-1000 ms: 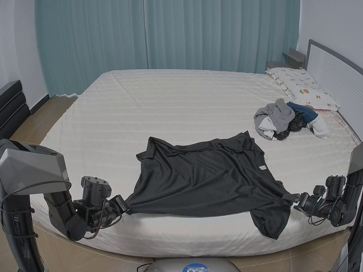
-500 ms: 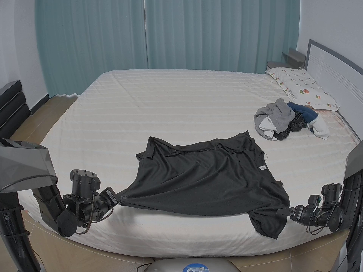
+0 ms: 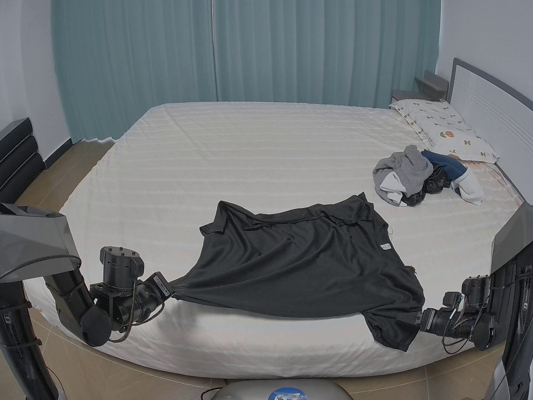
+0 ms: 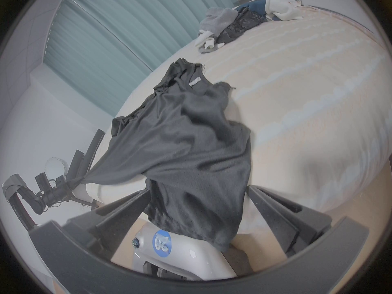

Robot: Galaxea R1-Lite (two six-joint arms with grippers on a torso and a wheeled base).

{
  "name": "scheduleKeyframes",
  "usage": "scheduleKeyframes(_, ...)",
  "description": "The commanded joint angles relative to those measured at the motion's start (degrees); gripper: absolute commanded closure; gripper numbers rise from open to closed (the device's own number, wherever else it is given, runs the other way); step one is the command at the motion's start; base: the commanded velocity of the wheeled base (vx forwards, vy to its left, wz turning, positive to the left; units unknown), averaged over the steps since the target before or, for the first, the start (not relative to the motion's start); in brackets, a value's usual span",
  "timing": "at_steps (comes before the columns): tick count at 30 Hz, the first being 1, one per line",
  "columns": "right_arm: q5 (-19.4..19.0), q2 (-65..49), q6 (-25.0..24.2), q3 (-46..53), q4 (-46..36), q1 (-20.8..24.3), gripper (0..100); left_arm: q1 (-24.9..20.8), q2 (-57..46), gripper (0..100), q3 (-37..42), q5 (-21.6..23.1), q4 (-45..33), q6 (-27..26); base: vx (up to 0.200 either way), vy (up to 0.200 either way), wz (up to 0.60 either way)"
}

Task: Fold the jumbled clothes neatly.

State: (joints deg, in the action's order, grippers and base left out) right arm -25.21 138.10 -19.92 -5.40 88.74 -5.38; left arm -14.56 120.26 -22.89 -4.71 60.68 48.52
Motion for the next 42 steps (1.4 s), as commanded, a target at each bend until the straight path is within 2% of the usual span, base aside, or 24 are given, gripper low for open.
scheduleKeyframes(1,0.9,2.5,0.1,0.7,0.6,1.1,100,0.1,0.3,100,0.0,0.0,0.0,0.0,0.000,0.000,0.00)
scheduleKeyframes(4,2.0,2.3,0.2,0.9,0.6,1.1,100,0.1,0.4,100,0.0,0.0,0.0,0.0,0.000,0.000,0.00)
scheduleKeyframes(11,1.8,0.7,6.6,4.5,0.6,-3.5,100,1.9,0.9,100,0.1,0.0,-0.1,-2.6,0.000,0.000,0.00)
scheduleKeyframes(16,1.6,-2.7,7.4,5.4,0.0,-4.8,100,3.2,-1.2,100,1.5,0.1,-2.9,-5.3,0.000,0.000,0.00)
scheduleKeyframes(22,0.7,-8.0,11.2,5.4,-8.1,-5.3,100,3.0,-2.7,100,1.4,0.1,-7.6,-6.6,0.000,0.000,0.00)
scheduleKeyframes(23,-0.1,-11.1,14.6,5.4,-14.1,-5.6,100,3.0,-2.8,100,1.8,0.1,-8.4,-7.7,0.000,0.000,0.00)
scheduleKeyframes(24,-1.0,-12.3,16.3,5.4,-16.7,-5.8,100,3.0,-2.8,100,2.2,0.1,-9.0,-8.4,0.000,0.000,0.00)
scheduleKeyframes(26,-2.0,-13.2,18.8,5.4,-18.7,-6.1,100,2.7,-2.8,100,2.8,0.1,-10.5,-9.5,0.000,0.000,0.00)
scheduleKeyframes(29,-2.0,-12.9,19.2,5.4,-18.7,-6.3,100,2.1,-2.8,100,2.9,0.1,-12.5,-10.4,0.000,0.000,0.00)
scheduleKeyframes(30,-1.9,-12.3,19.9,5.4,-19.0,-7.2,100,1.1,-2.8,100,3.3,0.1,-16.3,-11.4,0.000,0.000,0.00)
scheduleKeyframes(34,-1.8,-11.1,21.9,5.4,-19.7,-7.4,100,0.4,-2.7,100,2.9,0.1,-21.1,-13.2,0.000,0.000,0.00)
scheduleKeyframes(38,-1.2,-10.0,23.3,5.4,-20.6,-7.4,100,-0.3,-2.1,100,2.9,0.1,-21.5,-13.1,0.000,0.000,0.00)
scheduleKeyframes(42,2.2,-7.7,23.6,5.3,-19.8,-6.9,100,-0.8,-0.9,100,2.6,0.2,-21.2,-12.9,0.000,0.000,0.00)
